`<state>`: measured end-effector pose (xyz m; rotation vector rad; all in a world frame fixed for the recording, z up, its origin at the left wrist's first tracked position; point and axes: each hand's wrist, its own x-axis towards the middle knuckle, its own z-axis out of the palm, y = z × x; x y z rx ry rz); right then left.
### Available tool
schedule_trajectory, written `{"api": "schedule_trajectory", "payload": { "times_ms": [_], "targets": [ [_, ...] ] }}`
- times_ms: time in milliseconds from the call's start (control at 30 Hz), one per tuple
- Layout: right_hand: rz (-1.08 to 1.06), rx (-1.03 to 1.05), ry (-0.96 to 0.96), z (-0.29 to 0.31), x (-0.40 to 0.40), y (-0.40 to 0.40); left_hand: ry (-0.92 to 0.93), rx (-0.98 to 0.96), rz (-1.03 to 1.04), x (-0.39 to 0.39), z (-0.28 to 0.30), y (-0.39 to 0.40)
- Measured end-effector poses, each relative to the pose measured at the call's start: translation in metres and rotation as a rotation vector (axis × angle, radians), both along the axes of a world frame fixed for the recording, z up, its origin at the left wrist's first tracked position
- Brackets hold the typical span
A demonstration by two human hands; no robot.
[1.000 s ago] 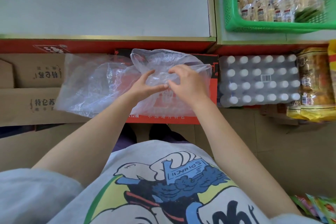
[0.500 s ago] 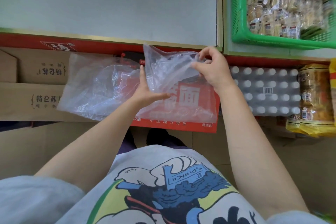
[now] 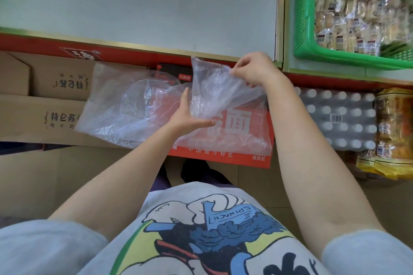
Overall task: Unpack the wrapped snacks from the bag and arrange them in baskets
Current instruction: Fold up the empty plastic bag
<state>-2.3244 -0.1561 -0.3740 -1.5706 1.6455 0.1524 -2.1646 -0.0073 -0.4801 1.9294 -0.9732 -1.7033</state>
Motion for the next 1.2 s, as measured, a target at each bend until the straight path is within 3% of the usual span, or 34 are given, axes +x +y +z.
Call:
{"api": "schedule_trajectory", "payload": {
  "times_ms": [100,200,300,433,733,900,1033,1133,1200],
  "targets": [
    [-0.111,-0.258,0.035,0.006,-0.02,-0.002,-0.015,0.02,-0.011,0.001,-0.002,0.001],
    [-0.144,-0.376,0.082,0.008,-0.029,0.005,-0.016,0.026,-0.008,0.001,-0.001,0.0],
    [-0.146,-0.26,-0.067,0.001,-0.013,0.009,-0.009,0.022,-0.025,-0.003,0.001,0.0],
    [-0.089,-0.068,-0.026,-0.019,0.002,0.011,-0.033,0.019,-0.033,-0.004,-0.002,0.002],
    [-0.39,-0.302,-0.1,-0.029,-0.038,0.022,-0.061,0.029,0.038,0.001,-0.004,0.003],
    [-0.595,-0.234,-0.374,-0.03,-0.062,0.058,-0.103,-0.02,0.011,-0.001,0.0,0.0],
    [-0.658,-0.157,-0.421,-0.028,-0.076,0.09,-0.277,-0.164,-0.074,-0.008,0.003,-0.003],
    [-0.799,-0.044,-0.516,-0.029,-0.09,0.109,-0.635,-0.576,-0.238,-0.021,0.006,0.003],
    [-0.788,0.008,-0.47,-0.028,-0.098,0.12,-0.822,-0.854,-0.345,-0.031,0.006,0.011]
  ]
}}
